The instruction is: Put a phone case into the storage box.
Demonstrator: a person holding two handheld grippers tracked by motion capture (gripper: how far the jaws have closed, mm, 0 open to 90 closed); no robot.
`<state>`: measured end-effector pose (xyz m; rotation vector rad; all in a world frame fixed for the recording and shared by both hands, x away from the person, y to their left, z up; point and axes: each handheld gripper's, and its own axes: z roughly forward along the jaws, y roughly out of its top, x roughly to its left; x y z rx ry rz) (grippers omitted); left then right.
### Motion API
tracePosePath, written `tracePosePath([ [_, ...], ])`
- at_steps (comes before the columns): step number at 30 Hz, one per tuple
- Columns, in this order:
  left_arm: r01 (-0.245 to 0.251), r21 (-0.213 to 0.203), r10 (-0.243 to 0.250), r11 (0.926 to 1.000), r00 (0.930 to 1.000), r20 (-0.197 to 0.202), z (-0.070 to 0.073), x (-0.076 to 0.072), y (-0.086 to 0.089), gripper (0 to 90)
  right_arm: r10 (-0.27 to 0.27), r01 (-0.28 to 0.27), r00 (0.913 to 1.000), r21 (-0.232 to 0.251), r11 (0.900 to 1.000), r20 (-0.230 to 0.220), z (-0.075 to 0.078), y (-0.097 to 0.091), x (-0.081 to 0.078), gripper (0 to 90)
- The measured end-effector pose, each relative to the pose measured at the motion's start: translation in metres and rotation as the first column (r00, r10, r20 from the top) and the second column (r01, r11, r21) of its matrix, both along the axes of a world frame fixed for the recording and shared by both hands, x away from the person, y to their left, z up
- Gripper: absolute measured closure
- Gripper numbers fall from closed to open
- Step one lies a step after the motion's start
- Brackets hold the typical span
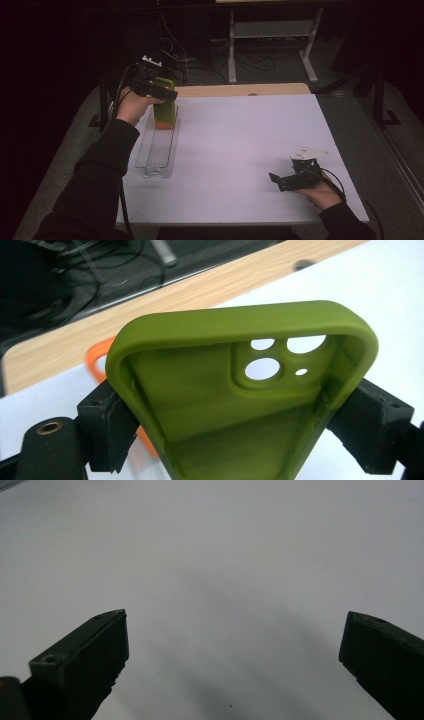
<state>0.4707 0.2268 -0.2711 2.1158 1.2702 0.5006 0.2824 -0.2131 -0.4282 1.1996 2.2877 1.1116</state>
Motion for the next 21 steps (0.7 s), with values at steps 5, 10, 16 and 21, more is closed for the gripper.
tracePosePath([
  [5, -0.069, 0.032, 0.07, 0.9971, 0.9973, -0.023, -0.018, 0.008, 0.007, 14.7, -0.004, 0.004, 1.0, 0.0, 1.0, -0.002, 0.0, 0.0, 0.0, 0.0],
  [10, -0.14, 0.035, 0.141, 0.9896, 0.9892, -0.039, -0.033, 0.015, 0.015, 14.6, -0.001, 0.001, 1.0, 0.003, 1.0, 0.002, 0.001, -0.001, 0.0, 0.0],
  [16, -0.181, 0.049, 0.183, 0.9823, 0.9817, -0.052, -0.051, 0.02, 0.018, 14.5, 0.004, -0.004, 1.0, 0.001, 1.0, 0.006, 0.001, -0.001, 0.0, 0.0],
  [21, -0.204, 0.053, 0.207, 0.9775, 0.9765, -0.059, -0.063, 0.023, 0.017, 14.4, 0.009, -0.009, 0.9999, 0.0, 1.0, 0.005, 0.001, -0.001, 0.0, 0.0],
])
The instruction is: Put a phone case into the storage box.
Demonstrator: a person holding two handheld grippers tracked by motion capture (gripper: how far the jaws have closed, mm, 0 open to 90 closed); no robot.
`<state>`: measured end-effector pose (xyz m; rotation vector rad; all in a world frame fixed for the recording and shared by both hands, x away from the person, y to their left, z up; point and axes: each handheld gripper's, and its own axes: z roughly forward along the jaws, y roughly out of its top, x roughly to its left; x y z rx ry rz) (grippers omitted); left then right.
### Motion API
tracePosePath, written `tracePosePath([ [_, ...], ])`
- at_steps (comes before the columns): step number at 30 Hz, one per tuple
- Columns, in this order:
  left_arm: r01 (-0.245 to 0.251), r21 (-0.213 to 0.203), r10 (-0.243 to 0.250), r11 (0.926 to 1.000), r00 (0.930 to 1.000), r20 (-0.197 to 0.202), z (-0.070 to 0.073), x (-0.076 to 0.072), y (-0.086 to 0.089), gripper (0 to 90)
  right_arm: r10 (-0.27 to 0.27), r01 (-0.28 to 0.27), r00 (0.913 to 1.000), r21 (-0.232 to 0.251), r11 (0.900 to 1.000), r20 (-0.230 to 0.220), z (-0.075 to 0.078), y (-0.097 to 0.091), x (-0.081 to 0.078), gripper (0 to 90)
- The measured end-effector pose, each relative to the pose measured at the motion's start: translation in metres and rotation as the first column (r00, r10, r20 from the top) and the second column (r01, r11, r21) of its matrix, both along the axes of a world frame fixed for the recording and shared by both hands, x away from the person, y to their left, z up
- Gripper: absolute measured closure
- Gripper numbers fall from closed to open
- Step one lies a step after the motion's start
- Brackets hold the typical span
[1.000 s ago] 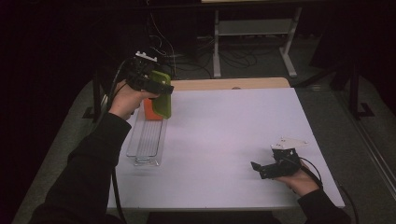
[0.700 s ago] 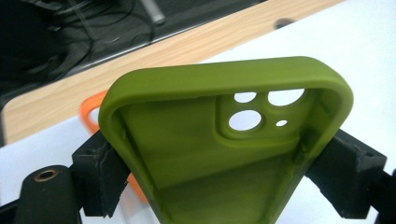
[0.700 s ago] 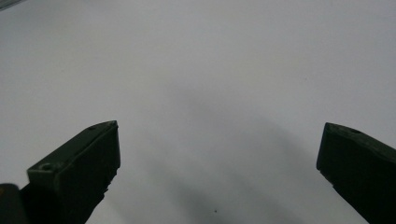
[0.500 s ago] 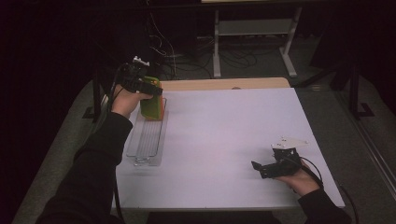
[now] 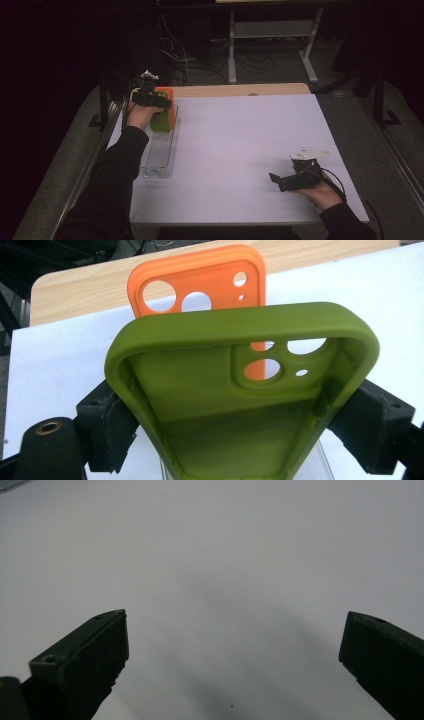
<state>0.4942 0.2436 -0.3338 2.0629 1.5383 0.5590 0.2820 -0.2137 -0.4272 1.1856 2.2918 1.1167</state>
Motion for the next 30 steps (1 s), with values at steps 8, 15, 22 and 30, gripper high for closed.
tracePosePath([
  [8, -0.028, 0.0, 0.028, 0.9996, 0.9994, 0.021, -0.007, 0.005, -0.003, 14.1, 0.0, 0.0, 1.0, -0.002, 1.0, 0.004, 0.0, 0.0, -0.001, 0.0],
  [15, -0.056, -0.004, 0.056, 0.9984, 0.9976, 0.041, -0.013, 0.009, -0.003, 13.8, -0.007, 0.007, 1.0, 0.002, 1.0, 0.0, 0.001, 0.0, -0.002, 0.0],
  [22, -0.071, -0.008, 0.071, 0.9975, 0.9962, 0.051, -0.019, 0.011, -0.003, 13.5, -0.007, 0.007, 1.0, 0.003, 1.0, -0.002, 0.001, 0.0, -0.002, 0.0],
  [30, -0.062, 0.018, 0.061, 0.9979, 0.9968, 0.051, -0.025, 0.013, -0.005, 12.7, -0.003, 0.003, 1.0, -0.001, 1.0, 0.004, 0.001, -0.001, -0.002, 0.0],
])
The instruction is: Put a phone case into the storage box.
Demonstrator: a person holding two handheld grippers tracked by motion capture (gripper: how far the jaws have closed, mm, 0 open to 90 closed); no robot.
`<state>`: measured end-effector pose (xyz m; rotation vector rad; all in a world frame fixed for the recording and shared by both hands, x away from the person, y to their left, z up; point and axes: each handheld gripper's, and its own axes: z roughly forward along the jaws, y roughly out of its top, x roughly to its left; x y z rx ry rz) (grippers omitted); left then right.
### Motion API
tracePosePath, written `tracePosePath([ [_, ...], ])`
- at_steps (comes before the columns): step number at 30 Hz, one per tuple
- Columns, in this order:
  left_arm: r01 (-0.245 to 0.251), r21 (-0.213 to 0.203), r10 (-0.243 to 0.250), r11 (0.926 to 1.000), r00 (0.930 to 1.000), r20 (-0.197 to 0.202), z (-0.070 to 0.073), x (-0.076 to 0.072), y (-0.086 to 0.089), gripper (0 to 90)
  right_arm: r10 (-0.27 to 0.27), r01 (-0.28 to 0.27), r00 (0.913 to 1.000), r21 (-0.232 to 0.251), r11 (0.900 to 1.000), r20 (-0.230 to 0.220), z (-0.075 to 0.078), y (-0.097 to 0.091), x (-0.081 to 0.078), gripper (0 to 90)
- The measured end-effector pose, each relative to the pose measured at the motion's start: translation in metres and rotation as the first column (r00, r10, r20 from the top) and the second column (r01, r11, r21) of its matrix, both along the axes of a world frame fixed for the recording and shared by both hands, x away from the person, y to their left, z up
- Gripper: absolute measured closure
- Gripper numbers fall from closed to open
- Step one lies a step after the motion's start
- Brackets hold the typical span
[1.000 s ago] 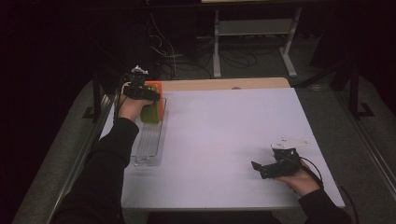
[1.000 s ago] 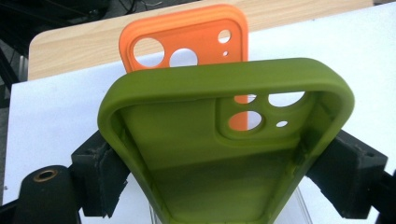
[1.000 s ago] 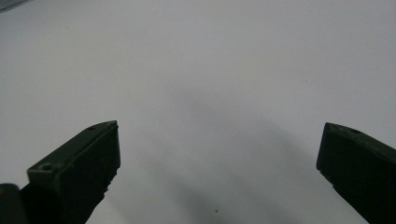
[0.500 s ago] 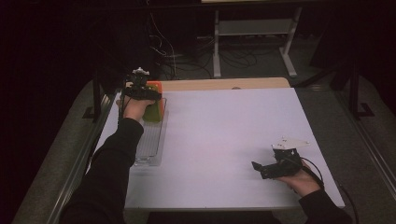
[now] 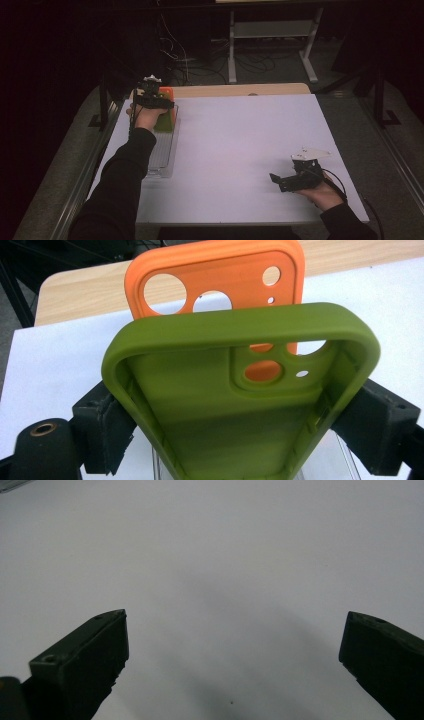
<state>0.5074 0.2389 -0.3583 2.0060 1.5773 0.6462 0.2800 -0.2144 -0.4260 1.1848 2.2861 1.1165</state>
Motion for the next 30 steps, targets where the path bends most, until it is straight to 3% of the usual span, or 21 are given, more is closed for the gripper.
tracePosePath([
  [6, 0.005, 0.018, -0.005, 0.9998, 0.9998, 0.018, -0.001, 0.002, 0.0, 8.7, -0.002, 0.002, 1.0, 0.003, 1.0, -0.004, 0.001, 0.0, -0.001, 0.0],
  [10, 0.002, -0.001, -0.002, 1.0, 0.9994, 0.035, 0.0, 0.002, 0.002, 3.5, -0.002, 0.002, 1.0, 0.002, 1.0, -0.003, 0.001, -0.001, -0.001, 0.0],
  [14, 0.009, -0.009, -0.009, 0.9999, 0.9996, 0.026, 0.002, 0.0, 0.005, 1.7, -0.001, 0.001, 1.0, 0.001, 1.0, -0.004, 0.001, 0.0, -0.001, 0.0],
  [20, 0.072, -0.031, -0.071, 0.997, 0.9972, 0.022, 0.011, -0.008, 0.009, 1.3, -0.002, 0.002, 1.0, 0.001, 1.0, -0.007, 0.001, 0.0, -0.001, 0.0],
  [23, 0.131, -0.041, -0.13, 0.9906, 0.9914, 0.015, 0.016, -0.015, 0.01, 1.3, -0.002, 0.002, 1.0, 0.002, 1.0, -0.008, 0.001, 0.0, -0.001, 0.0],
  [27, 0.199, -0.078, -0.198, 0.9768, 0.9798, 0.03, 0.023, -0.025, 0.01, 1.3, -0.002, 0.002, 1.0, 0.003, 1.0, -0.005, 0.001, 0.001, -0.001, 0.0],
  [30, 0.263, -0.103, -0.26, 0.9592, 0.9645, 0.046, 0.028, -0.036, 0.008, 1.3, 0.001, -0.001, 1.0, 0.003, 1.0, -0.004, 0.001, 0.001, -0.001, 0.0],
])
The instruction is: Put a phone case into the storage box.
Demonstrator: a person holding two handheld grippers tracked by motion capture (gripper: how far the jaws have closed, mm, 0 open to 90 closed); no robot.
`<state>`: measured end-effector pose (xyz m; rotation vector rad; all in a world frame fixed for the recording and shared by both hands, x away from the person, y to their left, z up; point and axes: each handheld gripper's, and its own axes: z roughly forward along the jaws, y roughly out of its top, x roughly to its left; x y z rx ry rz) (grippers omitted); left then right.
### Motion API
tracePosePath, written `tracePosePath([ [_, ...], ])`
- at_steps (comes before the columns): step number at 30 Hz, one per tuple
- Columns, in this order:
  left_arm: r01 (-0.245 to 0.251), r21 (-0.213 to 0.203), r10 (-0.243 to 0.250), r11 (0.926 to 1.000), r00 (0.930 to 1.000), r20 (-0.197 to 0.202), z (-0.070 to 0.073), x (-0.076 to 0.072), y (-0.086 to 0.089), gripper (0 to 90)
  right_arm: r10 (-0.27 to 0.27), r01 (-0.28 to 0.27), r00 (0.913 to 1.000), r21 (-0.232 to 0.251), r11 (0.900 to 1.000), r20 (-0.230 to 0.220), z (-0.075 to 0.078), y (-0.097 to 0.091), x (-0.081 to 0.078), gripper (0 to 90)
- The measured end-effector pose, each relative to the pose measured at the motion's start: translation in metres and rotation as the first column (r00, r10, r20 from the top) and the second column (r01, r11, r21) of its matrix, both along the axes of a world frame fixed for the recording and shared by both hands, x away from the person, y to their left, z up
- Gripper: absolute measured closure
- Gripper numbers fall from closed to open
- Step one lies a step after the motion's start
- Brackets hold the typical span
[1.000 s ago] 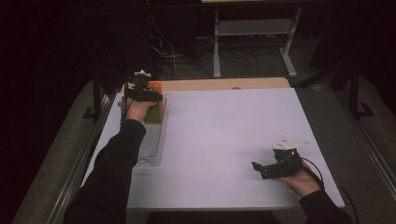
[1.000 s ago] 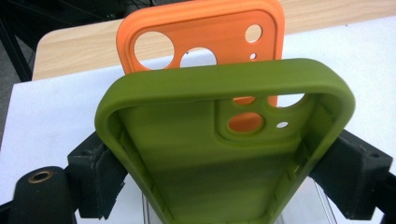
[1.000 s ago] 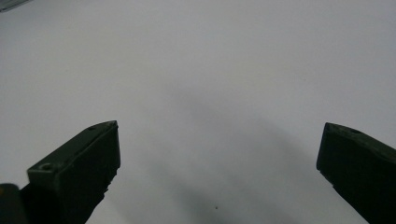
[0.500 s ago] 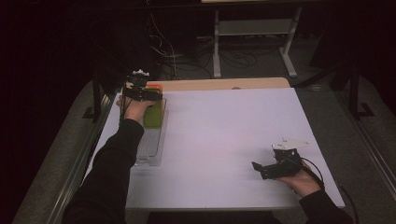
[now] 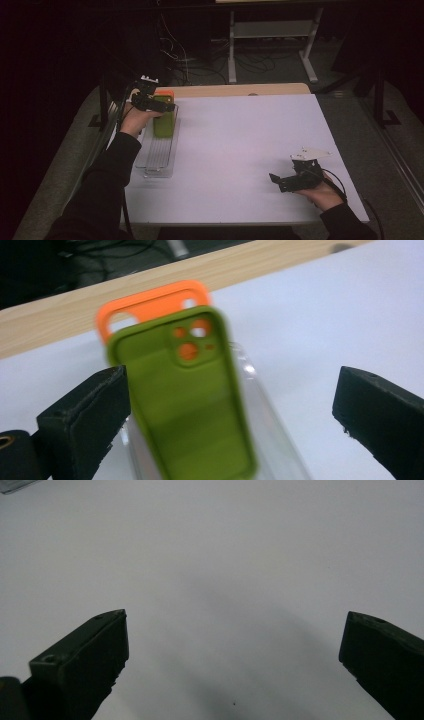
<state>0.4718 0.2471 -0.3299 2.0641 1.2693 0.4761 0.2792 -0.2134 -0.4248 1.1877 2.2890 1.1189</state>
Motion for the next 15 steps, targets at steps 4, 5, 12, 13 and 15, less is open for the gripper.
tracePosePath([
  [4, 0.066, -0.041, -0.065, 0.997, 0.9977, 0.019, 0.003, -0.015, -0.003, 1.3, 0.009, -0.009, 1.0, 0.0, 1.0, 0.002, 0.0, 0.0, 0.0, 0.0],
  [5, 0.082, -0.05, -0.081, 0.9954, 0.9966, 0.019, 0.004, -0.019, -0.003, 1.3, 0.011, -0.011, 0.9999, 0.001, 0.9999, 0.004, 0.0, 0.0, 0.0, 0.0],
  [12, 0.176, -0.091, -0.171, 0.9802, 0.9835, 0.057, 0.01, -0.048, -0.006, 1.4, 0.031, -0.031, 0.9995, 0.006, 0.9995, 0.012, 0.002, 0.0, 0.0, 0.0],
  [13, 0.19, -0.086, -0.185, 0.978, 0.9808, 0.06, 0.011, -0.052, -0.006, 1.4, 0.029, -0.029, 0.9996, 0.011, 0.9995, 0.004, 0.003, 0.0, -0.001, 0.0],
  [15, 0.213, -0.088, -0.208, 0.9731, 0.9761, 0.065, 0.011, -0.06, -0.006, 1.4, 0.039, -0.039, 0.9992, 0.012, 0.9991, 0.006, 0.003, 0.001, -0.001, 0.0],
])
